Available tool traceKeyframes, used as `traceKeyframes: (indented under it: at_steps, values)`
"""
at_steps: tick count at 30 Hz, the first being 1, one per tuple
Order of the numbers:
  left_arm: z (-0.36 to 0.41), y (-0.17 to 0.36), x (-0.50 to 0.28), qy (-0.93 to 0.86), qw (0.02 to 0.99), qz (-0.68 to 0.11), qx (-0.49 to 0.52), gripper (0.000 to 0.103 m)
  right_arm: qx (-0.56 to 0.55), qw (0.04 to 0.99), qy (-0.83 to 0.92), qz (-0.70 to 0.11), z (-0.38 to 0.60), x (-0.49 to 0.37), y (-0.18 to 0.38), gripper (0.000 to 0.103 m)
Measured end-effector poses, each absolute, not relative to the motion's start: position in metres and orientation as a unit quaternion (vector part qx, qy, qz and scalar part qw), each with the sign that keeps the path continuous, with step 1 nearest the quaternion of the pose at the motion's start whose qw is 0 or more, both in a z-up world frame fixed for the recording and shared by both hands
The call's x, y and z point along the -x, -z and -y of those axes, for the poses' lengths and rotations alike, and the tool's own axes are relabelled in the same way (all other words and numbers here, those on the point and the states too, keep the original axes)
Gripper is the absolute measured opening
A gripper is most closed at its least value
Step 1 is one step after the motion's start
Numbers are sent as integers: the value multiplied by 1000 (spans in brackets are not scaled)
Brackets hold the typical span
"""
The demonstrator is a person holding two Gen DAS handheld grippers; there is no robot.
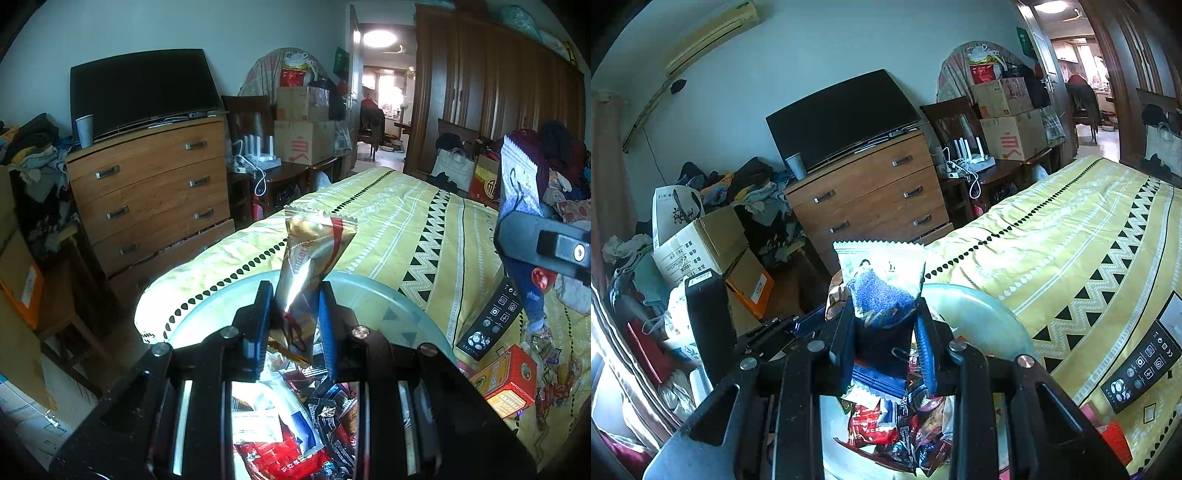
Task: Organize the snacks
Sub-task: 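Hold both packets above the clear bowl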
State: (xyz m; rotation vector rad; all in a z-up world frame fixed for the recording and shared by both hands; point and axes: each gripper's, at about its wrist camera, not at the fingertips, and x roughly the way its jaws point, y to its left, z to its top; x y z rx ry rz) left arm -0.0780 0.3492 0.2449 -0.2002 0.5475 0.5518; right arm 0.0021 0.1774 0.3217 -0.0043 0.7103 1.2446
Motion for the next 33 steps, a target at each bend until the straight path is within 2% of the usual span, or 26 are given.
traceKeyframes:
  at_steps: [33]
  values:
    - [-359, -230, 72, -274, 911, -289, 109, 26, 0, 747, -571, -341, -188, -2, -298, 33]
